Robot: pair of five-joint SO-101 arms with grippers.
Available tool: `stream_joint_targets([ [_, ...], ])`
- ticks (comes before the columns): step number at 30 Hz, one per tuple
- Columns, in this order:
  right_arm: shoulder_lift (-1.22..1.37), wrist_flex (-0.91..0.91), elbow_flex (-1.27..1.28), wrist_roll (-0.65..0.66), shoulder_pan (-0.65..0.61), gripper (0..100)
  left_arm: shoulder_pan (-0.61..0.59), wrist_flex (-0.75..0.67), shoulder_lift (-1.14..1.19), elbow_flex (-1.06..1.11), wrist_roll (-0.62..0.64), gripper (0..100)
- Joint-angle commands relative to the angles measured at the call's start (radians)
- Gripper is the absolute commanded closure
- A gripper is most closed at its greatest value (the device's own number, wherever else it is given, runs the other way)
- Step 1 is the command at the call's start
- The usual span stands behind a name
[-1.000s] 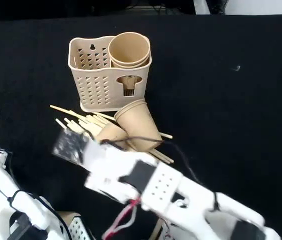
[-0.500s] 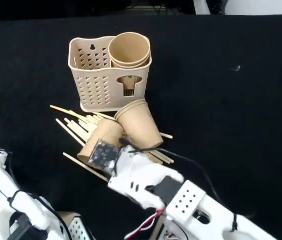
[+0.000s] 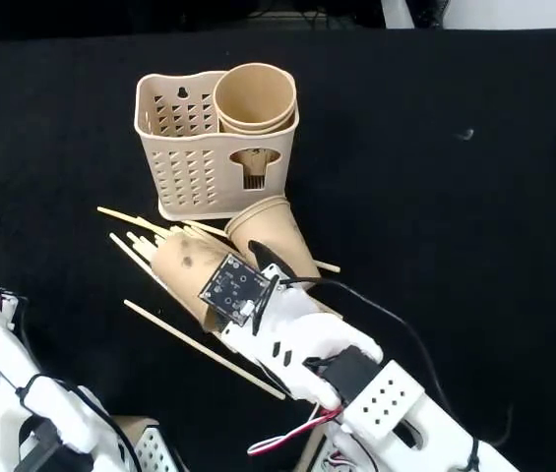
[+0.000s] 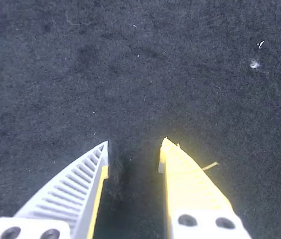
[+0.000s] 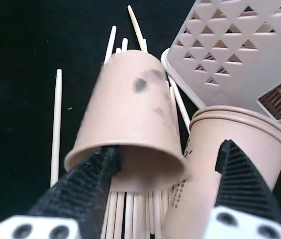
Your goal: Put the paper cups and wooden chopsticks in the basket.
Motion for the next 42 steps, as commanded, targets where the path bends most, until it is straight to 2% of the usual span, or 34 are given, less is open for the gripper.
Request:
stream_joint_targets([
  [1,-0.012,-0.028,-0.005,0.006,-0.032,69.4,0.012,-0.015,-0.018,-0.031,0.002,83],
  [6,0.027,-0.126,-0.01,0.009,-0.1,69.4,0.013,-0.015,-0.018,-0.031,0.002,83],
  [11,0.122,-0.143,-0.051,0.028,-0.123,69.4,0.013,-0.015,-0.017,-0.031,0.002,83],
  [16,0.246,-0.141,-0.081,0.302,-0.121,69.4,0.013,-0.015,-0.017,-0.031,0.0,83],
  [19,0.308,-0.141,-0.125,0.368,-0.118,69.4,0.013,-0.015,-0.017,-0.031,0.0,83],
  [28,0.453,-0.141,-0.285,0.377,-0.118,69.7,0.013,-0.015,-0.017,-0.031,0.0,83],
  [30,0.495,-0.141,-0.303,0.371,-0.118,74.4,0.013,-0.015,-0.017,-0.031,0.0,83],
  [33,0.541,-0.141,-0.32,0.371,-0.118,97.9,0.013,-0.015,-0.017,-0.031,0.0,83],
  [34,0.544,-0.141,-0.326,0.371,-0.117,98.9,0.013,-0.015,-0.017,-0.031,0.0,83],
  [35,0.542,-0.13,-0.331,0.37,-0.106,95.4,0.013,-0.015,-0.017,-0.031,0.0,83],
  [37,0.518,-0.084,-0.361,0.356,-0.08,99.3,0.013,-0.015,-0.017,-0.031,0.0,83],
  [42,0.338,0.155,-0.519,0.227,0.02,98.8,0.013,-0.015,-0.017,-0.031,0.0,83],
])
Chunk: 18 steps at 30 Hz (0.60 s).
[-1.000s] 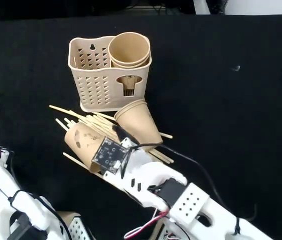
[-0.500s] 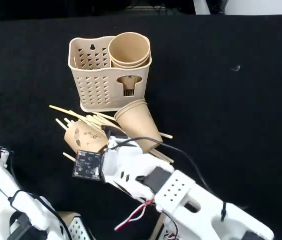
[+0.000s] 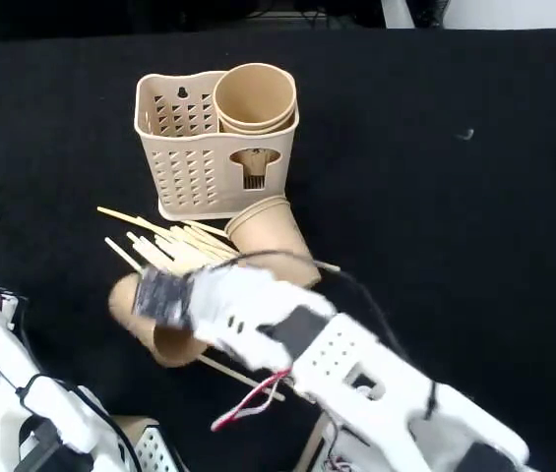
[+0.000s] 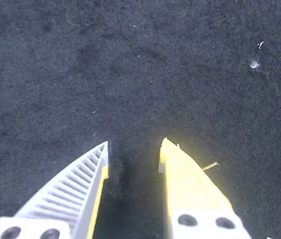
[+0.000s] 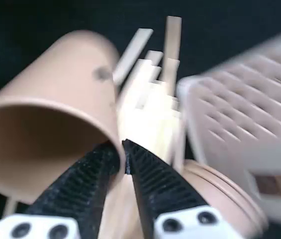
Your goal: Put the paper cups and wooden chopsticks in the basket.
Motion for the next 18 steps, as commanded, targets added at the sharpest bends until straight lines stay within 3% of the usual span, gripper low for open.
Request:
stream_joint_targets([
  [1,-0.176,0.175,-0.174,-0.097,0.08,98.8,0.013,-0.015,-0.017,-0.031,0.0,83],
  [9,-0.354,0.423,-0.573,-0.187,0.295,98.8,0.013,-0.015,-0.017,-0.031,0.0,83],
  [14,-0.209,0.43,-0.855,-0.368,0.482,98.8,0.013,-0.015,-0.017,-0.031,0.0,83],
  [18,-0.01,0.385,-1.052,-0.465,0.535,98.8,0.013,-0.014,-0.017,-0.031,0.0,83],
])
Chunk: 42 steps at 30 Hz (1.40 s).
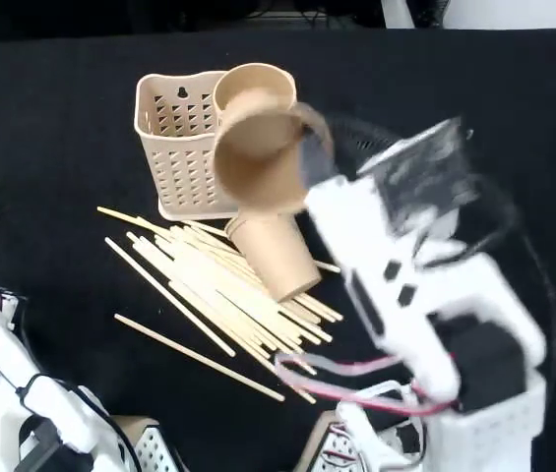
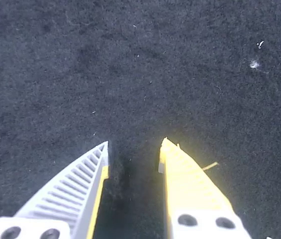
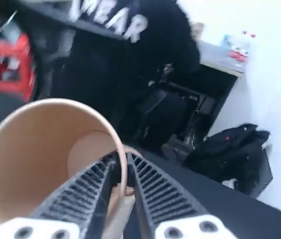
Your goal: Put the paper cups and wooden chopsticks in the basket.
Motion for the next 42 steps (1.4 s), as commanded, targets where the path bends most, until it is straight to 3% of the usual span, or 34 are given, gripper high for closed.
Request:
stream_joint_targets([
  [1,0.188,-0.051,-0.203,-0.068,0.048,98.8,0.013,-0.014,-0.017,-0.031,0.0,83],
  [8,0.561,-0.012,-0.47,-0.086,0.046,98.8,0.013,-0.011,-0.017,-0.03,0.0,83],
  [19,0.937,0.245,-0.839,-0.138,0.054,98.8,0.013,-0.009,-0.017,-0.03,0.0,83],
  [27,1.0,0.347,-0.974,-0.14,0.052,96.9,0.013,-0.009,-0.017,-0.03,0.0,83],
  [33,0.986,0.394,-0.977,-0.135,0.052,74.0,0.013,-0.009,-0.017,-0.03,0.0,83],
  [42,0.852,0.496,-0.967,-0.13,0.049,78.6,0.016,-0.009,-0.017,-0.03,0.0,83],
])
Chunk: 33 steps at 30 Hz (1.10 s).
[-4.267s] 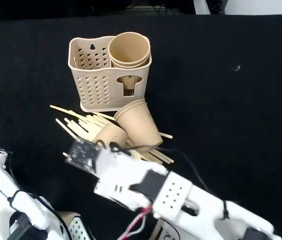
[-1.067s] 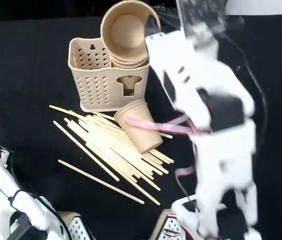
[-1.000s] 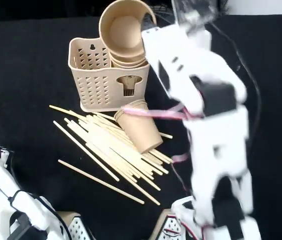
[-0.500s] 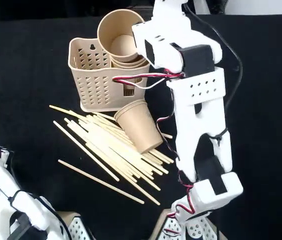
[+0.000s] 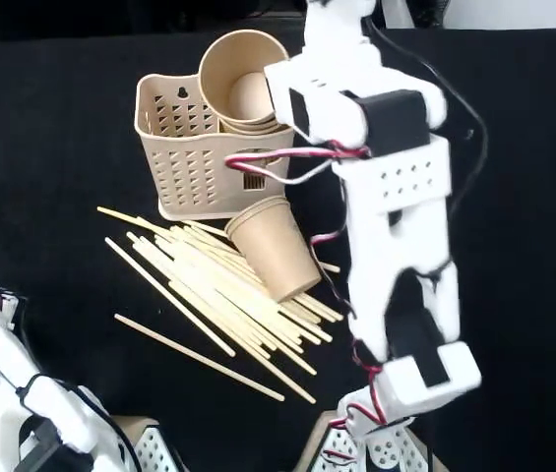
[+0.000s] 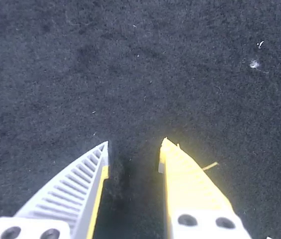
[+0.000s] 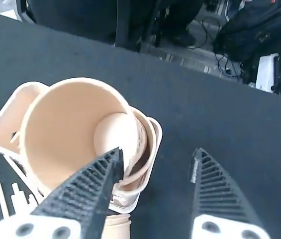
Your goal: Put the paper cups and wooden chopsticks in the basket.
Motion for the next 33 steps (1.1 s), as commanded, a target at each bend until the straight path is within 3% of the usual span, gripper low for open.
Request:
stream_joint_targets([
  [1,-0.097,0.012,-0.047,-0.002,0.021,78.6,0.021,-0.009,-0.017,-0.03,0.0,83],
  [13,-0.012,-0.235,0.107,-0.008,0.026,78.9,0.025,-0.008,-0.017,-0.028,0.0,83],
  [26,-0.151,0.244,0.117,-0.012,-0.106,78.9,0.027,-0.008,-0.017,-0.028,0.0,83],
  [33,-0.28,0.158,0.397,-0.094,-0.129,78.9,0.027,-0.008,-0.017,-0.028,0.0,83],
])
